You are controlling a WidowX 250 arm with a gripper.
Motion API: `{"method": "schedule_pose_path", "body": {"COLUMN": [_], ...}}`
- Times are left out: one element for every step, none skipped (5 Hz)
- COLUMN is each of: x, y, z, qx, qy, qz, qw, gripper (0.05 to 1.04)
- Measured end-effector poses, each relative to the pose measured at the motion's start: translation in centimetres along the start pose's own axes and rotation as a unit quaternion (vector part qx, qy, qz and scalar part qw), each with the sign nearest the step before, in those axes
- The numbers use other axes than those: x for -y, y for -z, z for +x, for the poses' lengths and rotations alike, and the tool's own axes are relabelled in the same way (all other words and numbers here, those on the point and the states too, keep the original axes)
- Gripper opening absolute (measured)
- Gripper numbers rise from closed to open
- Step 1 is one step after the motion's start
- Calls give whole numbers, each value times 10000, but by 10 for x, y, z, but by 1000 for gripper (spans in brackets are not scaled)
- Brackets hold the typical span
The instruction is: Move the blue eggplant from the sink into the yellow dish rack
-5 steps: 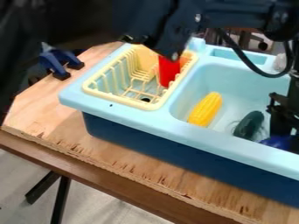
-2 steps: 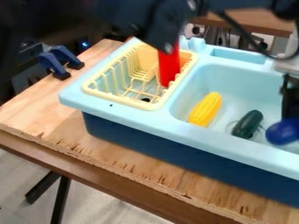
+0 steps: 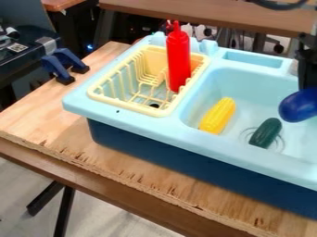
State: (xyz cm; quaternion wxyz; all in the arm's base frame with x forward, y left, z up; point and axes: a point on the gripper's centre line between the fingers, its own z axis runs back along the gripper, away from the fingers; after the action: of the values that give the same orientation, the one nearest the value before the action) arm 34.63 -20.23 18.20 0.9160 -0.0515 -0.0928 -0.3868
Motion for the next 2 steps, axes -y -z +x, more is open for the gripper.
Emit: {"method": "schedule_pose_path", "body": {"x": [-13, -29], "y": [-22, -30], "z": [-19, -45], "qx": [237, 373], "qy": [-320, -840], "qz": [75, 308], "qw": [9992, 9953], "gripper": [619, 618]}}
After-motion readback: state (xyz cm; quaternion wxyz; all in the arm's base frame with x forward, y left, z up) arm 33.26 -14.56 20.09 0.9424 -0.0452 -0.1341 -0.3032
